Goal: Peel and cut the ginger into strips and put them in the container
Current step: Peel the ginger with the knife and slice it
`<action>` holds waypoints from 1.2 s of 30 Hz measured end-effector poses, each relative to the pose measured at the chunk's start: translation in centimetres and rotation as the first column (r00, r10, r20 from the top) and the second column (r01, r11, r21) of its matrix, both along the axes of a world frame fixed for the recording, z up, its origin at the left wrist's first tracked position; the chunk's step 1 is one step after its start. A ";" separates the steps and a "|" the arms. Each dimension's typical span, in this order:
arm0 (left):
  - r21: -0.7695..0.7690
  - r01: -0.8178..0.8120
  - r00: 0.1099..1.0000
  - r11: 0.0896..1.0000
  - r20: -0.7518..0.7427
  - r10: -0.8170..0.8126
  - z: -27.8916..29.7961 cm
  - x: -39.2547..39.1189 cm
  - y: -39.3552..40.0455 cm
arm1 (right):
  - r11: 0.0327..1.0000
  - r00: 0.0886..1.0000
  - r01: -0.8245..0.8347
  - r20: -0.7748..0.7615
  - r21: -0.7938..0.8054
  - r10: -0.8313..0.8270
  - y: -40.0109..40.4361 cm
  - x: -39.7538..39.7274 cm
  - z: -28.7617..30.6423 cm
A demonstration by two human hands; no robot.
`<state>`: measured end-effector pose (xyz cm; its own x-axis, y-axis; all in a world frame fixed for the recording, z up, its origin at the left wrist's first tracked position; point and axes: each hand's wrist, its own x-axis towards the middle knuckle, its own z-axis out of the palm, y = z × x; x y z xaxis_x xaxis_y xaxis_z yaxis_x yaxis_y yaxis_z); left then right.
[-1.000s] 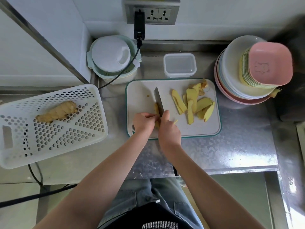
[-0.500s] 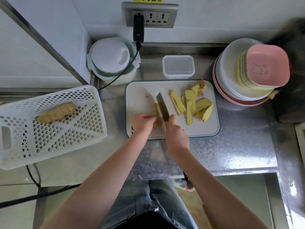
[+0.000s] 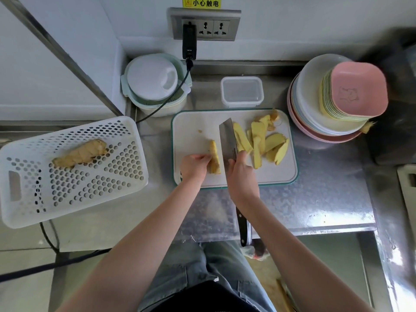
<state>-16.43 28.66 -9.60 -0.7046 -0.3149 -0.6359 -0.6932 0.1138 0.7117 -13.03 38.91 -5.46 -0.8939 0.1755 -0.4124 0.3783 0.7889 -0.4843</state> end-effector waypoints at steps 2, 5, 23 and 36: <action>0.003 0.017 1.000 1.000 0.020 -0.017 -0.1 0.0 -0.3 | 1.000 1.000 -0.014 0.013 0.017 0.014 -0.3 -0.1 -0.1; 0.032 -0.021 0.999 0.999 0.040 0.020 -0.2 0.2 -0.7 | 0.999 0.999 -0.045 0.025 0.030 0.044 -0.9 -0.2 -0.2; -0.698 0.586 0.674 0.412 0.138 -0.726 4.6 -6.7 0.9 | 0.976 0.984 -0.135 0.135 0.170 0.113 -3.4 -0.3 -0.1; -0.732 0.629 0.662 0.262 0.327 -0.674 2.1 -6.1 2.5 | 0.963 0.972 -0.161 0.205 0.215 0.117 -3.7 -0.3 -1.0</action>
<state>-22.57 31.12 -7.50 -0.9238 -0.0463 -0.3801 -0.0969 0.9886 0.1149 -13.29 35.26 -6.48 -0.8259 0.1646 -0.5392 0.3240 0.9213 -0.2151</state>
